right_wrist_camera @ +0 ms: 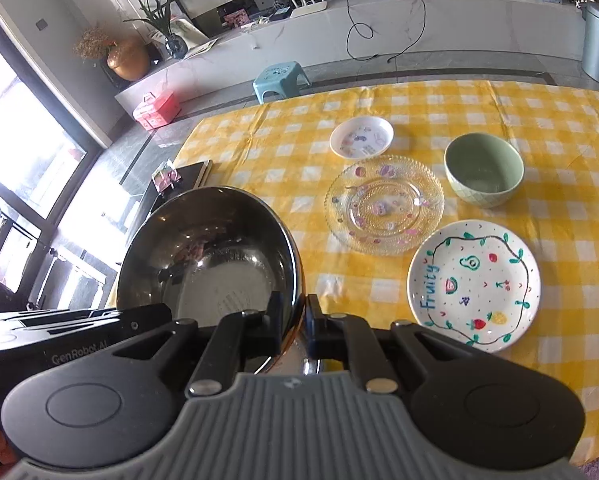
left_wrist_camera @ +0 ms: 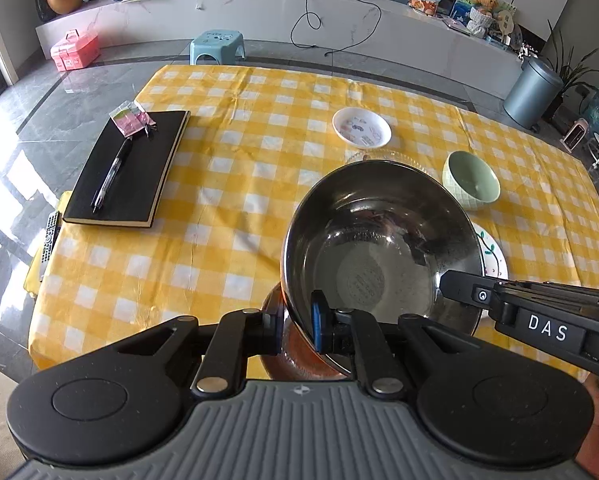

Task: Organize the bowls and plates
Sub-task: 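Lift the nested steel bowls, set them down nearer the gripper, open left gripper, then reach the left gripper to the pale green bowl and grasp its rim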

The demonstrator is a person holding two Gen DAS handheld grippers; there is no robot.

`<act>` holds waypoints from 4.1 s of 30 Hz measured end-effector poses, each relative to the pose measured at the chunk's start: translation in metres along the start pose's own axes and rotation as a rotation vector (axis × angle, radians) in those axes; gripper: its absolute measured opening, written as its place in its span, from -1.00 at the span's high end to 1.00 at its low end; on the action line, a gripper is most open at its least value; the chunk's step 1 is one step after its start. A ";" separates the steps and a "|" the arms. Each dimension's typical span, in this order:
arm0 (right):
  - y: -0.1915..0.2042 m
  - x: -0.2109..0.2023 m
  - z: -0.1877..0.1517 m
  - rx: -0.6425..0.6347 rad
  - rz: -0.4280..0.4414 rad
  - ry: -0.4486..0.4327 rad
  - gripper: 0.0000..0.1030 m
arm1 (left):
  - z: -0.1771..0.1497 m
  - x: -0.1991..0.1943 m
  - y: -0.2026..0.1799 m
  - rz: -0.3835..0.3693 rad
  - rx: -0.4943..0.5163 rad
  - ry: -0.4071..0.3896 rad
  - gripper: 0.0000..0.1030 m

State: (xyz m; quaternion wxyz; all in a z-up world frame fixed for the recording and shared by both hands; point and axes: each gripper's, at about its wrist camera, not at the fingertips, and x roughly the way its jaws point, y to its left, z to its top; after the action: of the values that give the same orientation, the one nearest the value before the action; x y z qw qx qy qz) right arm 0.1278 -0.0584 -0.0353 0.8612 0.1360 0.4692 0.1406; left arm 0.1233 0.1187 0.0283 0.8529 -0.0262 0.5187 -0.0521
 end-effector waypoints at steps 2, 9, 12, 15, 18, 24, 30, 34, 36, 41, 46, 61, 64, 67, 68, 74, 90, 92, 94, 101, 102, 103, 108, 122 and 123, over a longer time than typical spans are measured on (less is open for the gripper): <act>0.001 -0.001 -0.006 -0.020 -0.002 0.016 0.84 | -0.008 0.000 0.001 -0.010 -0.012 0.026 0.71; 0.001 0.007 -0.018 -0.025 -0.013 0.065 0.85 | -0.024 0.012 0.007 -0.028 -0.040 0.102 0.71; -0.001 0.017 -0.022 -0.011 -0.012 0.098 0.86 | -0.028 0.020 0.012 -0.031 -0.059 0.124 0.71; -0.001 0.025 -0.026 -0.015 -0.018 0.119 0.86 | -0.031 0.026 0.015 -0.031 -0.069 0.150 0.71; 0.000 0.032 -0.026 -0.020 -0.023 0.134 0.86 | -0.033 0.031 0.017 -0.032 -0.077 0.171 0.71; 0.001 0.042 -0.025 -0.024 -0.029 0.153 0.86 | -0.031 0.036 0.017 -0.011 -0.063 0.184 0.71; 0.001 0.050 -0.025 -0.038 -0.041 0.159 0.87 | -0.030 0.043 0.015 0.008 -0.040 0.193 0.71; 0.000 0.054 -0.025 -0.034 -0.045 0.170 0.87 | -0.028 0.047 0.014 0.021 -0.030 0.200 0.70; 0.000 0.057 -0.025 -0.034 -0.049 0.174 0.87 | -0.027 0.049 0.014 0.025 -0.032 0.197 0.70; -0.002 0.061 -0.025 -0.034 -0.061 0.169 0.87 | -0.027 0.054 0.013 0.027 -0.033 0.203 0.68; -0.004 0.066 -0.024 -0.038 -0.059 0.165 0.86 | -0.028 0.059 0.014 0.040 -0.034 0.201 0.65; 0.001 0.058 -0.024 -0.073 -0.031 0.111 0.06 | -0.026 0.049 0.016 0.000 -0.028 0.157 0.09; 0.001 0.052 -0.022 -0.074 -0.027 0.089 -0.10 | -0.023 0.041 0.013 0.014 -0.008 0.129 -0.07; 0.000 0.044 -0.020 -0.069 -0.018 0.058 -0.23 | -0.020 0.033 0.012 0.023 0.013 0.107 -0.16; -0.001 0.041 -0.020 -0.069 -0.017 0.048 -0.24 | -0.019 0.030 0.011 0.025 0.019 0.100 -0.18; -0.010 0.022 -0.020 -0.085 -0.036 -0.016 -0.37 | -0.014 0.015 0.005 0.024 0.029 0.046 -0.24; -0.084 -0.014 -0.021 0.002 -0.104 -0.099 -0.48 | 0.006 0.017 -0.073 -0.065 0.152 0.002 -0.33; -0.099 -0.016 -0.019 0.023 -0.123 -0.104 -0.49 | 0.010 0.023 -0.081 -0.080 0.155 0.009 -0.33; -0.114 -0.017 -0.017 0.047 -0.139 -0.108 -0.50 | 0.014 0.031 -0.090 -0.097 0.152 0.014 -0.34; -0.165 -0.014 0.003 0.175 -0.196 -0.130 -0.51 | 0.038 0.059 -0.116 -0.146 0.154 0.004 -0.34; -0.169 -0.013 0.006 0.184 -0.202 -0.136 -0.51 | 0.041 0.062 -0.120 -0.155 0.149 0.002 -0.34; -0.174 -0.012 0.011 0.194 -0.211 -0.141 -0.50 | 0.045 0.066 -0.123 -0.166 0.145 -0.001 -0.34; -0.189 0.004 0.027 0.227 -0.235 -0.139 -0.42 | 0.062 0.087 -0.144 -0.190 0.138 -0.014 -0.34; -0.220 0.044 0.074 0.291 -0.238 -0.147 -0.22 | 0.111 0.154 -0.174 -0.165 0.110 -0.020 -0.35; -0.222 0.048 0.077 0.295 -0.237 -0.145 -0.21 | 0.112 0.158 -0.176 -0.166 0.112 -0.017 -0.34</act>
State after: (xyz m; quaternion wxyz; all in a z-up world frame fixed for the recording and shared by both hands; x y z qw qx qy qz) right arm 0.2435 -0.2537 -0.1127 0.8740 0.2142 0.4341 -0.0421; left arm 0.2841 -0.0752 -0.0420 0.8502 -0.0220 0.5038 -0.1512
